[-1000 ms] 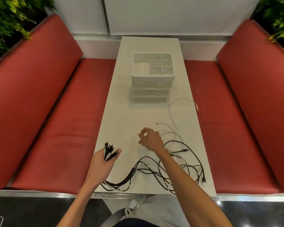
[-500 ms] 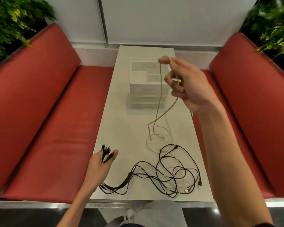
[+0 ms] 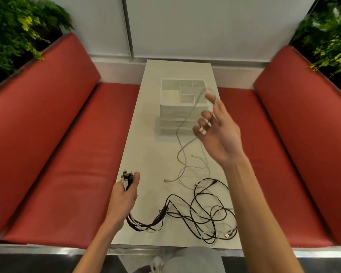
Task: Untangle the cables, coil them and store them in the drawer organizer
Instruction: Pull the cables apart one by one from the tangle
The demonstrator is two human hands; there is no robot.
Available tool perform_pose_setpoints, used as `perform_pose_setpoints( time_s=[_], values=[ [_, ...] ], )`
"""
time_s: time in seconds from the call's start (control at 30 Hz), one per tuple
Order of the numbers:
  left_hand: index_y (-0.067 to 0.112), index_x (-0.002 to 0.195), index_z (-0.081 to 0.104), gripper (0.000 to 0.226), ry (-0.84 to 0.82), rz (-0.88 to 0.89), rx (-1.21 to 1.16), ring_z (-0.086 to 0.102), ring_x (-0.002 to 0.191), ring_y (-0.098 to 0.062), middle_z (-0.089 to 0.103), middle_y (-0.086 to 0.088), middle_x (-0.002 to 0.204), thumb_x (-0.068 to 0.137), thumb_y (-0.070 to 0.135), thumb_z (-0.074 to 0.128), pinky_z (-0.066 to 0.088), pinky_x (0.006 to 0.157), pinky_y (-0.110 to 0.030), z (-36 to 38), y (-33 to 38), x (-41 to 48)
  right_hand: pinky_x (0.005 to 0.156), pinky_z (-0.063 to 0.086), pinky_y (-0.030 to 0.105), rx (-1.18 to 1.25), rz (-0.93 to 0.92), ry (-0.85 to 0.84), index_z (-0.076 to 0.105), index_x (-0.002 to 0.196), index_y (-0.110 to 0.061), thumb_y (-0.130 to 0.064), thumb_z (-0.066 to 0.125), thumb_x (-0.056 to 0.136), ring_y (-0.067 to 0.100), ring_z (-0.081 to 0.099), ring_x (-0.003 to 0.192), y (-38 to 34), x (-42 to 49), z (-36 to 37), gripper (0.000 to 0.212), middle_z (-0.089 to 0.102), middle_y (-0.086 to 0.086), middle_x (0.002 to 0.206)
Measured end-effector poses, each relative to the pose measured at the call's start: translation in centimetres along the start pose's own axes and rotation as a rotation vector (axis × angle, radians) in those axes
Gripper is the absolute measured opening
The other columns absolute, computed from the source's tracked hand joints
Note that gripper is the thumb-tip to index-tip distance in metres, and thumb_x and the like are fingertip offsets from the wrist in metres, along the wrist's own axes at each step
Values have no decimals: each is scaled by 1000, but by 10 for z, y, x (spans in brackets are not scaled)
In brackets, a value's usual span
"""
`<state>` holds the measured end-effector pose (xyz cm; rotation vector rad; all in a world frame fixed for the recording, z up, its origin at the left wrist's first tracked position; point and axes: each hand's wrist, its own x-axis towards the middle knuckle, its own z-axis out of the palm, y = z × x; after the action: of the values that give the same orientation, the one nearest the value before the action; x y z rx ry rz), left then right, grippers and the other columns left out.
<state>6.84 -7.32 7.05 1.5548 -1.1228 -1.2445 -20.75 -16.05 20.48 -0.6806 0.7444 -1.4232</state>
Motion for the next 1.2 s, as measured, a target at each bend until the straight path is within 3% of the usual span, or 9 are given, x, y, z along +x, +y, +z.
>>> perform_pose_setpoints(
  time_s=[0.17,0.37,0.47,0.57,0.67,0.77,0.83,1.0,1.2],
  values=[
    [21,70,33,50,-2,-36,8,22,49,-12,29,6,56,106,42,60,21,51,-27,-7,-11,0,110,55,44,156,108,429,71,141,-21,-33,60,111,18,64,95,80,-16,-104,34,62,0,96],
    [20,73,33,48,-10,-73,9,21,52,-15,26,1,60,104,34,66,20,48,-27,-10,-21,2,104,57,42,-164,271,834,68,125,-9,-28,59,110,26,70,105,133,-42,-191,26,66,10,115],
    [17,77,35,45,-40,-85,9,19,54,-16,23,-2,64,102,31,70,20,50,-29,-11,-25,2,69,48,31,-386,309,972,54,88,-21,-34,51,103,25,56,71,152,-50,-207,21,53,2,83],
    [19,78,34,43,-87,-91,-18,18,55,-15,23,2,63,104,22,68,19,49,-29,-10,-24,1,74,45,33,-893,189,866,60,101,-19,-35,55,101,24,61,88,177,-58,-200,16,60,4,99],
    [22,79,33,40,-132,-97,-57,17,55,-13,24,6,63,107,18,62,17,48,-28,-7,-19,1,78,45,29,-1273,80,533,60,115,-23,-22,62,105,14,60,95,200,-57,-186,10,61,3,109],
    [21,80,34,38,-154,-110,-90,17,57,-12,25,8,65,109,20,58,20,47,-23,-4,-15,0,77,44,31,-1540,202,113,60,121,-25,-28,63,104,16,58,96,222,-49,-180,18,60,3,107],
    [21,80,32,38,-169,-101,-82,17,58,-12,24,7,67,110,23,56,21,48,-22,-2,-13,-1,78,43,33,-1700,260,-20,60,126,-21,-31,64,103,23,57,104,237,-47,-178,25,60,5,113],
    [22,82,30,38,-190,-69,-53,17,59,-12,23,5,69,111,26,54,20,51,-26,0,-8,-5,75,40,39,-1941,175,-32,63,112,-12,-19,53,107,32,66,101,253,-44,-172,13,70,9,108],
    [20,83,31,37,-176,-48,-47,18,61,-13,24,3,71,110,27,55,21,52,-26,-4,-6,-9,74,55,42,-1846,53,87,59,112,-22,-27,50,108,28,66,88,225,-51,-152,11,64,1,96]
  ],
)
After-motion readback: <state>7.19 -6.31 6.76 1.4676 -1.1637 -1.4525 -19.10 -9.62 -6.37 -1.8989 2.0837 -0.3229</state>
